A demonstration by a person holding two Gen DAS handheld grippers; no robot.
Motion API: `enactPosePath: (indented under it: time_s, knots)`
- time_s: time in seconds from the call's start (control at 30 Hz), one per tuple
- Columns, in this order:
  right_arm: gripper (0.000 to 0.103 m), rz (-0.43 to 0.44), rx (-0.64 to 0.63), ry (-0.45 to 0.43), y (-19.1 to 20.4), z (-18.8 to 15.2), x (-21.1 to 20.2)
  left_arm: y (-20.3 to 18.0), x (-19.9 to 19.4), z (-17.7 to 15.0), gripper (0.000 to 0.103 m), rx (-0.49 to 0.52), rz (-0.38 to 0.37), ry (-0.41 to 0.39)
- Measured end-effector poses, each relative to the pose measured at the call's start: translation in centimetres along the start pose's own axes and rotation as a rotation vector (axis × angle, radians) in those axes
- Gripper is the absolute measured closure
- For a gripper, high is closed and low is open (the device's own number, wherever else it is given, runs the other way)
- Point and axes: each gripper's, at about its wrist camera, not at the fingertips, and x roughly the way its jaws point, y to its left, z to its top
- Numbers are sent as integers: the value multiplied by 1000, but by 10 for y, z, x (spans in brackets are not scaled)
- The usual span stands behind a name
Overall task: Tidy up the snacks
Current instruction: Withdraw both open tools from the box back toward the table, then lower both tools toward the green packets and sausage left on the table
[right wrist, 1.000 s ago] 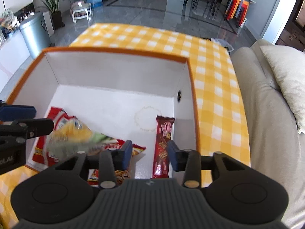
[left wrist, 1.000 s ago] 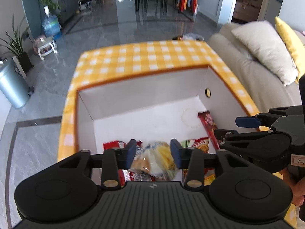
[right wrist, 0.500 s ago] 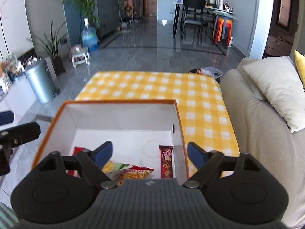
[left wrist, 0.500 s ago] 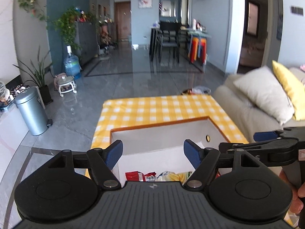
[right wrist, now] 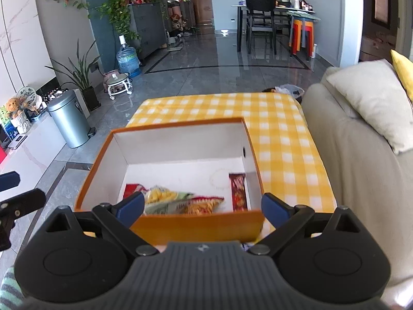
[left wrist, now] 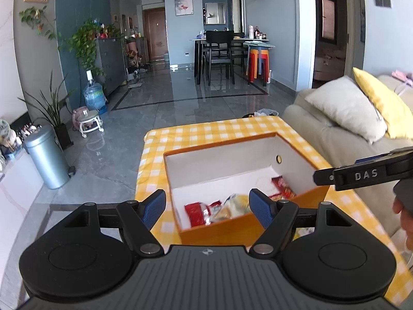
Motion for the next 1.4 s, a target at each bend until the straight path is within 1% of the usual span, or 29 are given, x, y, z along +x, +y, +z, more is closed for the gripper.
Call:
enactPosePath:
  time_s: [0.07,0.17,0.27,0.37,0.5,0.57,0.73,0.8,0.87,0.97,1.07,1.13,1.27,1.4]
  knots:
    - [9,-10,4,1,0,-12,-5,-2,-4,-7,18,11,6,-1]
    - [9,-28,8,8,1,-29,-11,-4,-8,-17,18,16,0,21]
    - [9,-31,4,23,2,-49,-17,-9,-10,-28,18,52,15,38]
    - [9,-37,-16,39,7,-69,-18,-13,-10,-37,18,87,31,61]
    - [9,-56,-61,66,12,-90,-17,-14,-8,-49,19,92,29,86]
    - [9,-49,-65,69,13,-98,-17,-17,-6,-54,19,91,15,102]
    - [12,-27,-84,86,16,-113,-5,-25,7,-66,22,110,-60,164]
    - [13,-16,-89,105,16,-118,1,-25,12,-69,24,94,-78,191]
    - [14,-4,-66,143,13,-121,9,-26,17,-71,24,80,-93,217]
    - [25,14,-36,177,10,-125,18,-28,25,-73,24,81,-110,257]
    - [26,1,-46,200,9,-128,26,-31,33,-73,24,97,-147,291]
    - [29,-6,-27,211,5,-126,29,-35,38,-74,24,100,-172,304]
    - [38,-28,51,261,-9,-125,33,-45,57,-78,25,98,-189,352]
    - [39,-19,152,333,-22,-130,40,-53,70,-84,27,109,-197,387]
